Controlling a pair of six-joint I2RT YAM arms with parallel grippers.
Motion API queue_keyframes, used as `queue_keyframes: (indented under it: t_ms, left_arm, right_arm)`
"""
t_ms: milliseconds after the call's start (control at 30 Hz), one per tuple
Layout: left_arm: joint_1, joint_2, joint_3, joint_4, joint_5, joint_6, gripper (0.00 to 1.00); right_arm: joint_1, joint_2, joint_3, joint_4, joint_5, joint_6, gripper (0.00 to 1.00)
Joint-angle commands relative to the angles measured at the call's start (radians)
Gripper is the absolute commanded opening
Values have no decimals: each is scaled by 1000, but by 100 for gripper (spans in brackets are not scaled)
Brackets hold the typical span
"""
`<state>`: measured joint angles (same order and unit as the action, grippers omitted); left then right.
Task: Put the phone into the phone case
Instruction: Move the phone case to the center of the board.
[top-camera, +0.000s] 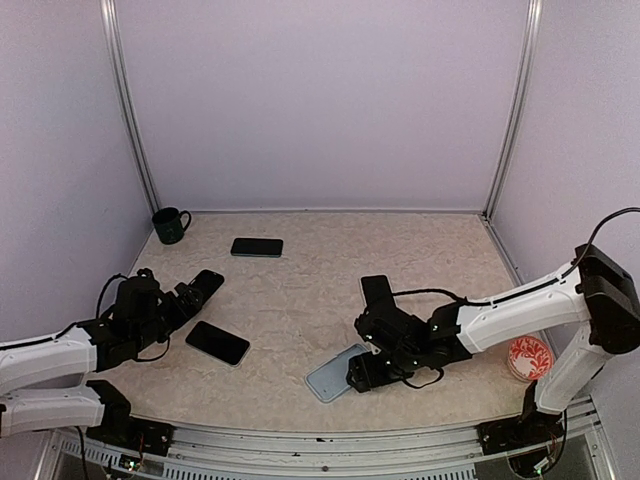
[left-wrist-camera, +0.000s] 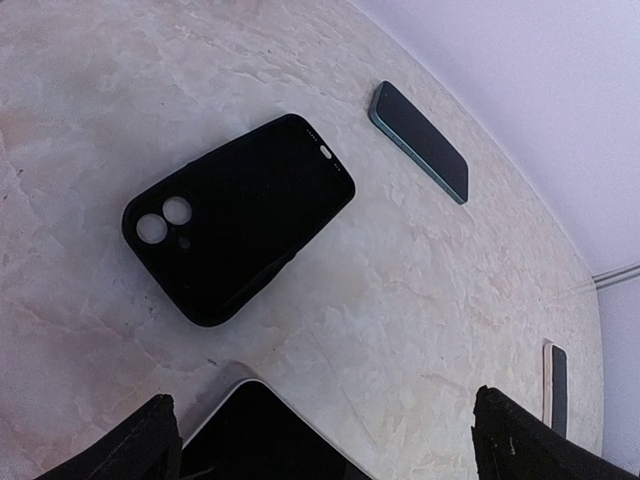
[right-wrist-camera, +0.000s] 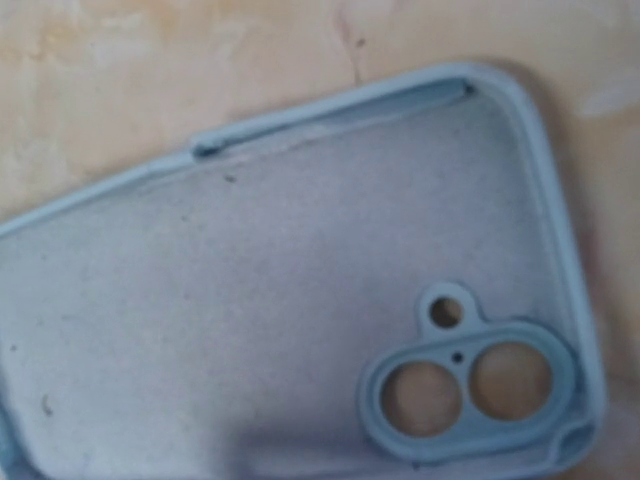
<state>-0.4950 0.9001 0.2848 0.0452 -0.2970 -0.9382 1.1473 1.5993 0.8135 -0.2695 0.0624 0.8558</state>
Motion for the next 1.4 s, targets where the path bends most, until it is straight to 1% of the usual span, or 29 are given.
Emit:
queue_keyframes:
  t_ms: [0, 233, 367, 500, 567, 633, 700, 833, 900, 1000, 1133, 1267, 1367]
  left_arm:
    - [6, -16, -4, 4, -5, 7, 99]
    - [6, -20, -3, 0, -5, 8, 99]
    - [6, -25, -1, -7, -8, 8, 99]
    - [7, -35, -4, -17, -11, 7, 99]
    - [7, -43, -8, -21, -15, 7, 99]
    - [7, -50, -16, -20, -19, 5, 99]
    - [7, -54, -23, -15, -18, 1, 99]
    - [7, -53, -26, -13, -15, 1, 99]
    - [7, -53, -26, -13, -16, 1, 99]
    - [7, -55, -26, -14, -17, 2, 99]
    - [7, -55, -28, -13, -14, 1, 99]
    - [7, -63, -33, -16, -13, -3, 99]
    - [7, -73, -35, -22, -13, -5, 99]
  right_arm:
    - [-11, 57, 42, 41, -25, -14, 72]
    - [-29, 145, 131, 35, -28, -72, 73]
    - [-58, 190, 208, -7, -25, -128, 72]
    - [-78, 239, 279, -72, -24, -205, 63]
    - [-81, 260, 307, -101, -23, -245, 56]
    - [-83, 283, 335, -130, -13, -271, 46]
    - [-84, 308, 358, -159, -3, -290, 39]
    - [-84, 341, 391, -181, -5, -311, 37]
    - [-84, 351, 402, -183, -8, -320, 33]
    - [-84, 362, 424, -195, -5, -336, 21]
    - [-84, 379, 464, -214, 9, -376, 18]
    - [-86, 409, 531, -244, 32, -453, 8]
    - [-91, 434, 584, -260, 37, -525, 6]
